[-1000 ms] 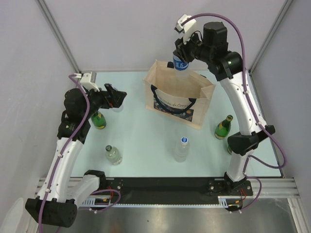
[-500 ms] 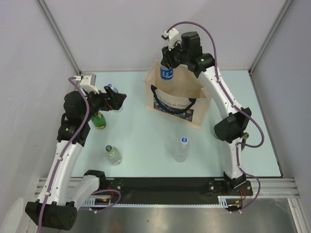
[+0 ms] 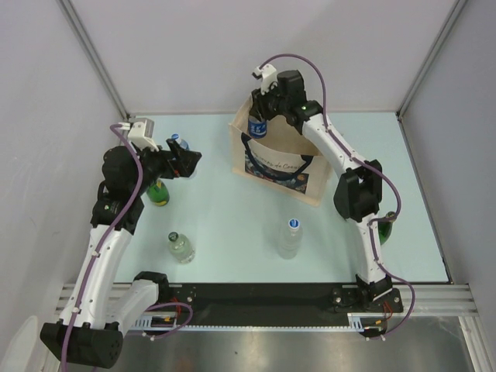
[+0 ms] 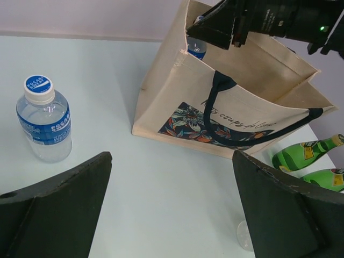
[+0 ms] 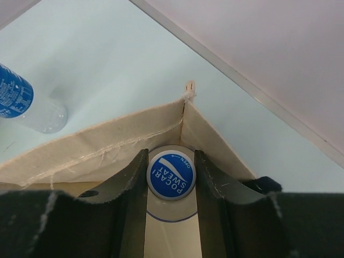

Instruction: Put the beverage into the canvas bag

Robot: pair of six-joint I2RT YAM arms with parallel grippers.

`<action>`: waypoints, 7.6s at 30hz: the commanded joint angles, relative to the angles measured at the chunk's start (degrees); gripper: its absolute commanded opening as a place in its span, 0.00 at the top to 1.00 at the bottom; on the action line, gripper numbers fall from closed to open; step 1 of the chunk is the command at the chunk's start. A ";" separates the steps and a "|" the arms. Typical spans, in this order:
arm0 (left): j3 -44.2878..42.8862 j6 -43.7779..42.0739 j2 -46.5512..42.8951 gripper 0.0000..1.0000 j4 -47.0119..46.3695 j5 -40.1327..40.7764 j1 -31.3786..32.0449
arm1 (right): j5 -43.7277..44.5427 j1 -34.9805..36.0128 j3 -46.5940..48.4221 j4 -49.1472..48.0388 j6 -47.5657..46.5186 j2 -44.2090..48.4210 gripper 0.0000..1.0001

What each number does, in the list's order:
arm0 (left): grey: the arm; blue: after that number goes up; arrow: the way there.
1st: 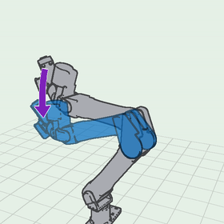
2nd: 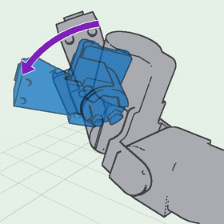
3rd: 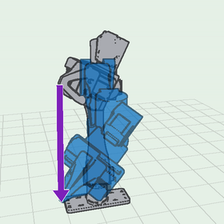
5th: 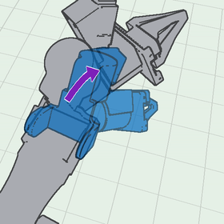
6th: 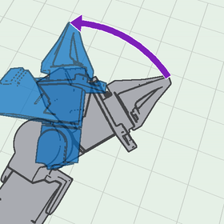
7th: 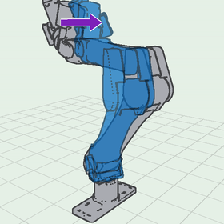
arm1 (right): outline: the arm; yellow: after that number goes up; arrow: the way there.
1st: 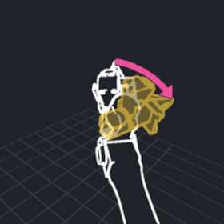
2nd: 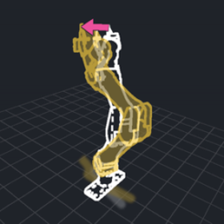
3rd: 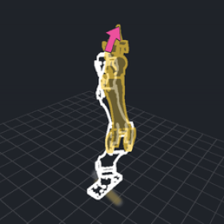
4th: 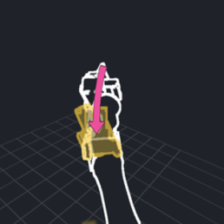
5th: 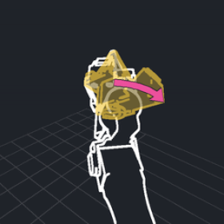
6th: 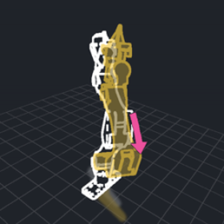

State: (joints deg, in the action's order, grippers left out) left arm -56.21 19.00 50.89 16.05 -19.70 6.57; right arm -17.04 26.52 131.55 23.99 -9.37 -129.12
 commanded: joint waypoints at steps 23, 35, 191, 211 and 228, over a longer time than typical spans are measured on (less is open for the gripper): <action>-6.89 -0.55 7.11 0.00 2.22 3.44 -0.42 | -15.64 -1.65 -10.08 -0.55 -6.98 18.20 0.16; -24.12 -1.07 23.26 0.00 16.89 16.71 -0.42 | -26.12 -5.51 -15.95 17.40 -18.76 30.15 0.09; -42.06 -22.00 50.36 1.00 -4.26 19.61 23.23 | -35.08 -24.06 -44.62 10.82 -8.56 50.72 0.04; -39.33 -22.08 52.29 0.96 -5.42 21.03 20.68 | -37.28 -17.66 -44.62 20.22 -21.39 49.49 0.03; -39.59 -24.01 52.82 0.38 -0.59 19.62 20.68 | -42.02 -10.36 -43.57 35.24 -39.58 50.28 0.02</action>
State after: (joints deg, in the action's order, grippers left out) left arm -94.06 -3.73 106.67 16.80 -1.63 28.58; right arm -56.36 14.33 86.30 53.82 -41.78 -79.99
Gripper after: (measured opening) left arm 0.566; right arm 0.975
